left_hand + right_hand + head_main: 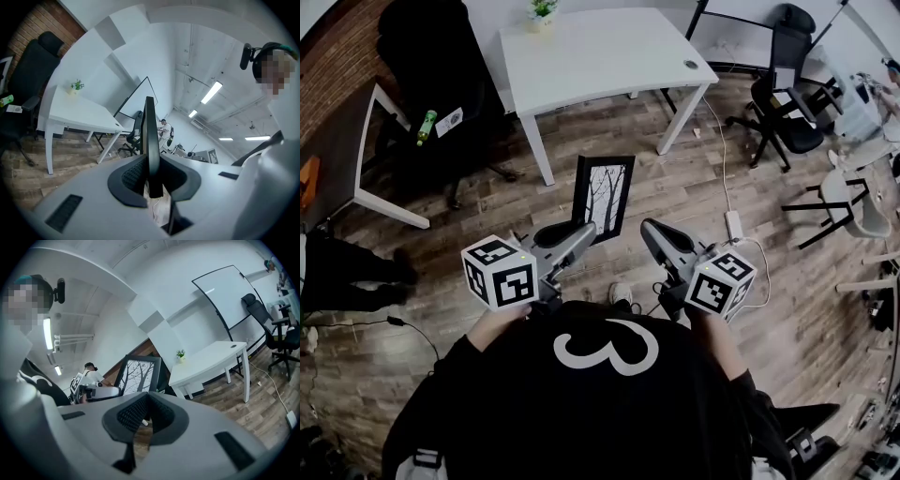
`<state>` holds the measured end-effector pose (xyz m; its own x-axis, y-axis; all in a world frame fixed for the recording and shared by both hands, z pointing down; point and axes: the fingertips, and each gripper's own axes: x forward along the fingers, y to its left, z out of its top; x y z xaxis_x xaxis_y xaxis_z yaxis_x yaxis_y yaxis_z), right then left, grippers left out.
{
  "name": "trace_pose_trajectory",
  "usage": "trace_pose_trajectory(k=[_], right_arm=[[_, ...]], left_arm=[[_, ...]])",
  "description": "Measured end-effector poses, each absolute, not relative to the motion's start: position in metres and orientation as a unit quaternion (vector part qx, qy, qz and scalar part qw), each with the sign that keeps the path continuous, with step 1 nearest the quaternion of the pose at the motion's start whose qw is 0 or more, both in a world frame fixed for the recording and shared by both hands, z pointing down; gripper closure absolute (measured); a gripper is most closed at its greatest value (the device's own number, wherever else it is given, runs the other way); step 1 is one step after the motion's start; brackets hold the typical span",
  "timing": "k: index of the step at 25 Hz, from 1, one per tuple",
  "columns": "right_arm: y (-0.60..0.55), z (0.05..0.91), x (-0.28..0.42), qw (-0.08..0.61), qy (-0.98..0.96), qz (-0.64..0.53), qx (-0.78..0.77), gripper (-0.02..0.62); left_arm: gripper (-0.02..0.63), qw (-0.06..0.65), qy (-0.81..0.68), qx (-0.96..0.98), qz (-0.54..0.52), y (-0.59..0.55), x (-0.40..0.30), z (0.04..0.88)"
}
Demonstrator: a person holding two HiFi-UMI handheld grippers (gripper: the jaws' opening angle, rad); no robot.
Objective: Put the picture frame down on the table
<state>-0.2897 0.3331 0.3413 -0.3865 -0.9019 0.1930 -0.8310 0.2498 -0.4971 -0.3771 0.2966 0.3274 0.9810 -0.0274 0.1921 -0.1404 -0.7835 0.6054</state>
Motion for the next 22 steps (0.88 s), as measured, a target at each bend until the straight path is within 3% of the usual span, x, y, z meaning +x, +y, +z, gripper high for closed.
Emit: trace_pose_trajectory(k=[22], right_arm=[[0.315, 0.33, -0.138, 0.078, 0.802, -0.263, -0.531, 0.571]], left_arm=[[0.54, 0.315, -0.064, 0.942, 0.099, 0.288, -0.224, 0.318]])
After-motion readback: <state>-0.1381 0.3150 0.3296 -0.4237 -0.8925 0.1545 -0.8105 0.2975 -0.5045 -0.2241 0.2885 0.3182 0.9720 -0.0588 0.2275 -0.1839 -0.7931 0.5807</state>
